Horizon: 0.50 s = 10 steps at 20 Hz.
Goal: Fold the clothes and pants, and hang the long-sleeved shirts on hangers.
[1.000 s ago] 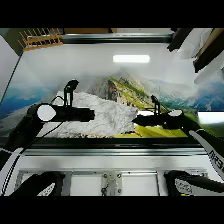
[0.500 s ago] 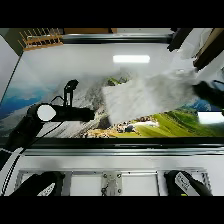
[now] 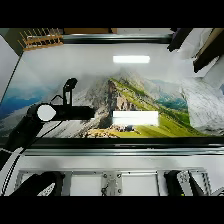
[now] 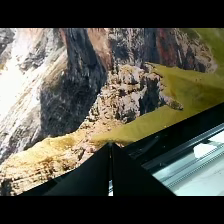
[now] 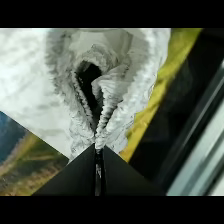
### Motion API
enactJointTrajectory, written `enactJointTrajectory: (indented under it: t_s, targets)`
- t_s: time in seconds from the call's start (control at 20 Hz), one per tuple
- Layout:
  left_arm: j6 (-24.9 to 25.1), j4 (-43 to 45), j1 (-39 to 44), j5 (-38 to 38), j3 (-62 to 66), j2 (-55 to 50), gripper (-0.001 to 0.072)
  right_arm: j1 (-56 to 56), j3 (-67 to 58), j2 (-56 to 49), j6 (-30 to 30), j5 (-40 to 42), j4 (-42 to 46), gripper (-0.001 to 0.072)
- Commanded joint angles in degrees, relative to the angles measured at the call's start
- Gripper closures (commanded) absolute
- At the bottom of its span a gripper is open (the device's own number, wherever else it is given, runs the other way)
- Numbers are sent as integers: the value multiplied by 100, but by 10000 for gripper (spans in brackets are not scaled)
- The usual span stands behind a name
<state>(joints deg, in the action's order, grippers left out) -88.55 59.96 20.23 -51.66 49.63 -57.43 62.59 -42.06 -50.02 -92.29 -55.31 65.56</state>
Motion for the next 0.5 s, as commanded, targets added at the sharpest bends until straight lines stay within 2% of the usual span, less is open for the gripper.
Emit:
enactJointTrajectory:
  t_s: [0.0,0.15,0.25,0.3,0.35,0.4,0.45]
  targets:
    - [4,7,2,26,0,-4,701,48,407,238,-385,-846,809,703]
    - [7,11,2,33,-2,-4,702,52,407,509,-400,-820,1611,702]
    - [7,11,2,31,0,-4,701,52,404,531,-345,-767,1746,696]
    - [7,9,2,22,0,-4,701,52,382,531,-166,-704,1788,657]
    - [4,4,2,13,0,-4,701,55,295,529,111,-616,1832,414]
    - [4,-2,2,-7,0,-4,701,52,133,529,376,-564,1961,211]
    - [4,0,2,-35,0,-4,701,52,-92,529,625,-511,2085,205]
